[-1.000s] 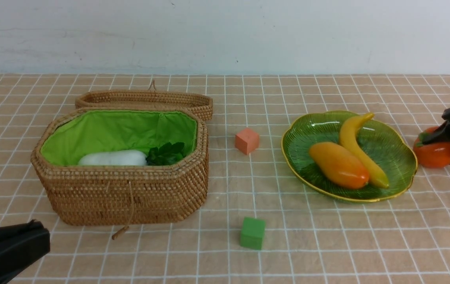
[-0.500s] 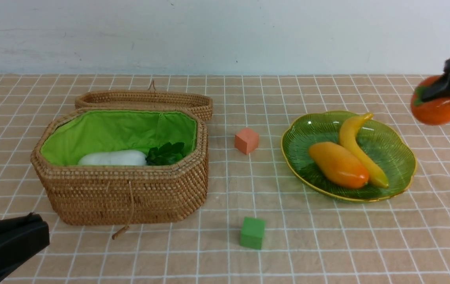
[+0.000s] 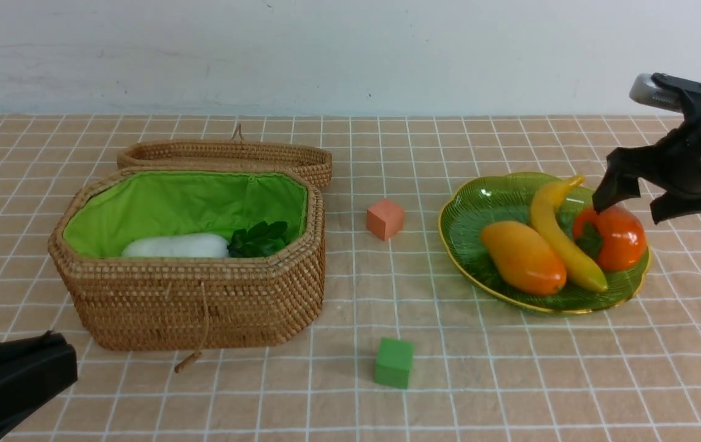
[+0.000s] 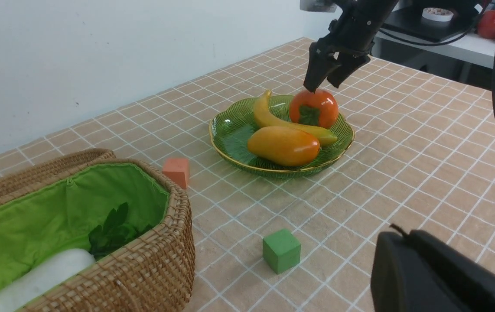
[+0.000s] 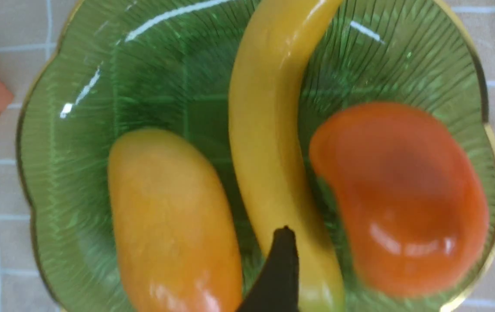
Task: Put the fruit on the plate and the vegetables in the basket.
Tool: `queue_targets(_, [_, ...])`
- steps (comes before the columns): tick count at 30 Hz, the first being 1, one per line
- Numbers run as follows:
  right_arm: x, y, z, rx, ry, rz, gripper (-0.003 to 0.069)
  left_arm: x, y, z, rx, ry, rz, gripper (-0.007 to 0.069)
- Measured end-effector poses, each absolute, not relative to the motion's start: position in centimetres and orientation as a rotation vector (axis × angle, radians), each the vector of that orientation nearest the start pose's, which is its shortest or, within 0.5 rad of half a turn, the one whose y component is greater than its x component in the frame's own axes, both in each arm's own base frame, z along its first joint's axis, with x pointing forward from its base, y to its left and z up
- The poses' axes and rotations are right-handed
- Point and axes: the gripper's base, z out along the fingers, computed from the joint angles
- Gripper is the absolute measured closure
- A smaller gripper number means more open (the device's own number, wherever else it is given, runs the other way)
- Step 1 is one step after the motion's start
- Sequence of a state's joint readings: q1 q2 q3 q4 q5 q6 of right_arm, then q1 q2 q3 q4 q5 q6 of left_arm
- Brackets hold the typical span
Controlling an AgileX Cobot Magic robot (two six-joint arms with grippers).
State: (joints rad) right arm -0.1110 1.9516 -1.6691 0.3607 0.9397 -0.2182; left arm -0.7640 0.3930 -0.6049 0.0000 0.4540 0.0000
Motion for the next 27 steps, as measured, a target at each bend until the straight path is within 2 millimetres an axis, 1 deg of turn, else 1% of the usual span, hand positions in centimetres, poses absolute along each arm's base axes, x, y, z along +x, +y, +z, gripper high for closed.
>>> queue_targets(2, [41.9,-2.1,28.7,0.032,2.637,0.338,0.0032,5.6,-5.3,34.8,0.656,1.632,-0.561,0.0634])
queue_targets(3, [41.1,-2.1,30.2,0.020,2.631,0.324,0.0053,5.6,-5.3,34.8,0.656,1.632,-0.561,0.0634])
queue_targets(4, [40.4,-2.0,31.1,0.015,2.628,0.314,0.0078,5.6,-5.3,34.8,0.658,1.630,-0.555,0.0634])
queue_targets(5, [39.4,-2.0,32.5,0.005,2.627,0.297,0.0107,5.6,-5.3,34.8,0.651,1.635,-0.566,0.0634])
queue_targets(6, [39.0,-2.0,33.2,0.004,2.617,0.287,0.0116,5.6,-5.3,34.8,0.651,1.635,-0.566,0.0634])
queue_targets(8, [35.7,-1.9,37.1,-0.009,2.595,0.232,0.0228,5.5,-5.2,34.5,0.616,1.646,-0.597,0.0637])
queue_targets(9, [33.7,-1.9,39.0,-0.010,2.568,0.201,0.0293,5.3,-5.1,34.1,0.596,1.643,-0.615,0.0637])
queue_targets(10, [31.8,-1.8,40.4,-0.010,2.548,0.181,0.0346,5.2,-5.0,33.5,0.582,1.638,-0.627,0.0637])
queue_targets(11, [29.6,-1.7,41.6,-0.005,2.523,0.160,0.0397,4.9,-4.7,32.5,0.571,1.628,-0.638,0.0637])
queue_targets(12, [28.4,-1.6,42.2,-0.003,2.512,0.153,0.0435,4.9,-4.7,31.7,0.567,1.629,-0.641,0.0637])
queue_targets(13, [26.4,-1.4,42.8,0.000,2.492,0.143,0.0478,4.7,-4.5,30.8,0.559,1.614,-0.648,0.0637])
queue_targets(14, [26.0,-1.4,42.9,0.000,2.488,0.140,0.0487,4.6,-4.4,30.9,0.555,1.602,-0.651,0.0637])
queue_targets(15, [22.3,-1.0,43.2,0.010,2.464,0.130,0.0540,4.4,-4.2,29.3,0.543,1.573,-0.661,0.0637])
queue_targets(16, [20.2,-0.8,43.1,0.017,2.453,0.132,0.0566,4.3,-4.1,28.7,0.535,1.551,-0.667,0.0637])
queue_targets(18, [16.9,-0.4,42.5,0.030,2.438,0.135,0.0594,4.3,-4.1,27.7,0.522,1.516,-0.677,0.0637])
queue_targets(19, [15.4,-0.3,41.7,0.040,2.442,0.138,0.0601,4.2,-4.1,27.4,0.517,1.502,-0.681,0.0637])
queue_targets(20, [13.5,0.0,41.4,0.045,2.418,0.136,0.0605,4.3,-4.1,27.2,0.514,1.492,-0.683,0.0637])
queue_targets(21, [11.4,0.2,40.4,0.047,2.395,0.134,0.0606,4.3,-4.1,26.9,0.513,1.488,-0.684,0.0637])
queue_targets(22, [9.7,0.4,39.6,0.050,2.368,0.132,0.0608,4.3,-4.2,26.5,0.514,1.492,-0.684,0.0637])
queue_targets(23, [9.4,0.4,39.5,0.050,2.361,0.131,0.0608,4.3,-4.1,26.5,0.513,1.489,-0.684,0.0637])
queue_targets(24, [6.5,0.7,38.1,0.063,2.271,0.126,0.0608,4.4,-4.2,26.0,0.517,1.501,-0.681,0.0637])
queue_targets(25, [5.6,0.8,37.5,0.073,2.230,0.127,0.0608,4.4,-4.2,25.8,0.519,1.508,-0.679,0.0637])
queue_targets(26, [5.3,0.8,37.3,0.076,2.221,0.127,0.0608,4.4,-4.2,25.8,0.520,1.509,-0.679,0.0637])
queue_targets(27, [4.0,0.9,36.2,0.098,2.148,0.130,0.0607,4.5,-4.3,25.5,0.523,1.518,-0.677,0.0637])
